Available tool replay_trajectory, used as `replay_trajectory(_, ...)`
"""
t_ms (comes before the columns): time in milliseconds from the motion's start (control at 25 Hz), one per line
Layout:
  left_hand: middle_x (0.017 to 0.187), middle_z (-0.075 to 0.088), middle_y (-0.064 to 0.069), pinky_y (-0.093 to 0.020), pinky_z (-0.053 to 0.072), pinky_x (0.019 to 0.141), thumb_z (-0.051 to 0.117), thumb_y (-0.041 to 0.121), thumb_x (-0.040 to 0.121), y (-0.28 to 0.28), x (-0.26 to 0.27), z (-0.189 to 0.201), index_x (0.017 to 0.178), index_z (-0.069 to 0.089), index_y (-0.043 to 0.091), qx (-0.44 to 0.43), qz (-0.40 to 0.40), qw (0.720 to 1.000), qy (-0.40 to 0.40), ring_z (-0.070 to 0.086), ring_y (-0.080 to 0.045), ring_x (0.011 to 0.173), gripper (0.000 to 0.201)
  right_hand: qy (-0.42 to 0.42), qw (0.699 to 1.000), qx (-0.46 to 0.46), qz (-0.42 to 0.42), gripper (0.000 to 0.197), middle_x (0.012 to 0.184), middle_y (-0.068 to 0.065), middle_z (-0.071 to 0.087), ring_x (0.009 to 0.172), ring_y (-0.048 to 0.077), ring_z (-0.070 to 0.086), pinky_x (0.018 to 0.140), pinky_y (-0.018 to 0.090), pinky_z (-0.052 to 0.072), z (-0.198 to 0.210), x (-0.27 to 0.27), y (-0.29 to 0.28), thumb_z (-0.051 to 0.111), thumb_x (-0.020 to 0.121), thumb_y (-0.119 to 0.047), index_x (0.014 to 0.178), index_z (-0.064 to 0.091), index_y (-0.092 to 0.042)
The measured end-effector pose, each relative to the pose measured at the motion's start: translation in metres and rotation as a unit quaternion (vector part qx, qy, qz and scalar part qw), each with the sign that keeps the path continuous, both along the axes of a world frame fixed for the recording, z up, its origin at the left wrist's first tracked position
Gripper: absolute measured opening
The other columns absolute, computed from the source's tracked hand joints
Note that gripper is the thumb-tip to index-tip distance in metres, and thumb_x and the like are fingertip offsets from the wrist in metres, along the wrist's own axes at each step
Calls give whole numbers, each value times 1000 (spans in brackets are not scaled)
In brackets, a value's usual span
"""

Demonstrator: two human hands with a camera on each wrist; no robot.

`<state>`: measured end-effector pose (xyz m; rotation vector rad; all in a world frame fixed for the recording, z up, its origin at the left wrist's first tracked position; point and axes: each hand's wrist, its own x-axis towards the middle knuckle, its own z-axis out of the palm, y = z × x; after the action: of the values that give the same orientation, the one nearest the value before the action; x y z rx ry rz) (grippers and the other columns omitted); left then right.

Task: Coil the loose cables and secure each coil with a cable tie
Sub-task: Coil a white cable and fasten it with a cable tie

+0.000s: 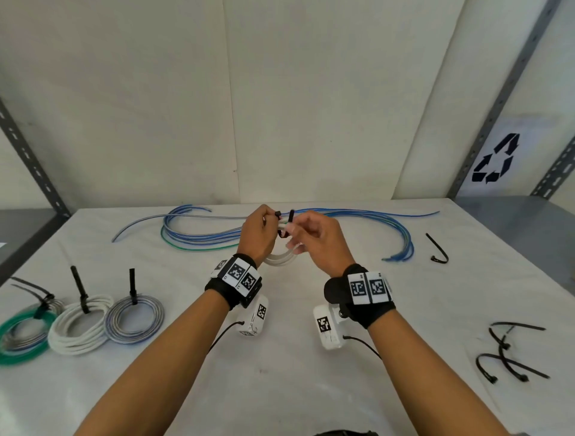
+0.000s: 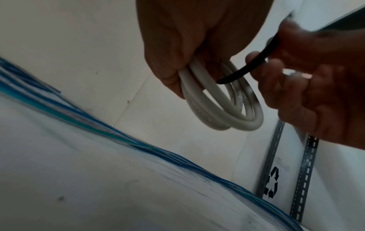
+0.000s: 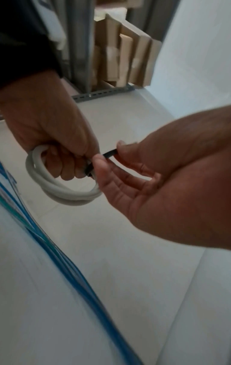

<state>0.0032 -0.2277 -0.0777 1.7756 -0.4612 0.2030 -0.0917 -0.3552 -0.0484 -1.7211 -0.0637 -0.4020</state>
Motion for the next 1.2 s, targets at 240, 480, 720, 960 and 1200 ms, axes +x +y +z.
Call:
replay_trajectory(240, 66, 57, 0, -24, 36, 55, 42, 5, 94, -2, -15, 16, 75, 49, 8, 28, -11, 995, -90, 44, -11, 58, 21, 113, 992, 52, 19, 13, 76, 12, 64, 60, 14, 47, 55, 26, 43, 18, -2, -7, 70, 93, -16, 84, 69, -7)
replay_trajectory(480, 64, 57, -15, -29, 34, 53, 43, 1, 93, -1, -21, 17, 75, 50, 6, 40, -31, 993, -106, 40, -12, 55, 20, 175, 982, 32, 64, 10, 84, 11, 67, 64, 10, 46, 54, 20, 40, 30, -8, -16, 69, 93, -17, 89, 69, -8)
replay_trajectory(720, 59, 53, 1, -26, 34, 53, 44, 1, 94, -1, -24, 18, 75, 50, 10, 52, -32, 991, -120, 41, -8, 53, 22, 211, 975, 16, 71, 9, 83, 7, 71, 65, 10, 48, 53, 19, 40, 36, -8, -19, 68, 92, -16, 92, 70, -8)
replay_trajectory(960, 57, 51, -8, -36, 34, 53, 40, 13, 91, 0, -30, 22, 74, 46, 15, 78, -29, 983, -163, 35, -15, 53, 18, 229, 962, 123, 78, 9, 80, 5, 68, 61, 10, 48, 46, 16, 37, 37, -8, -21, 67, 94, -19, 89, 69, -12)
replay_trajectory(1200, 63, 59, -11, -34, 34, 54, 36, 21, 91, 3, -31, 27, 83, 54, 10, 92, -40, 976, -192, 38, -14, 52, 23, 242, 960, 117, 84, 13, 78, 5, 66, 56, 9, 45, 47, 17, 35, 42, -10, -23, 63, 97, -20, 92, 67, -9)
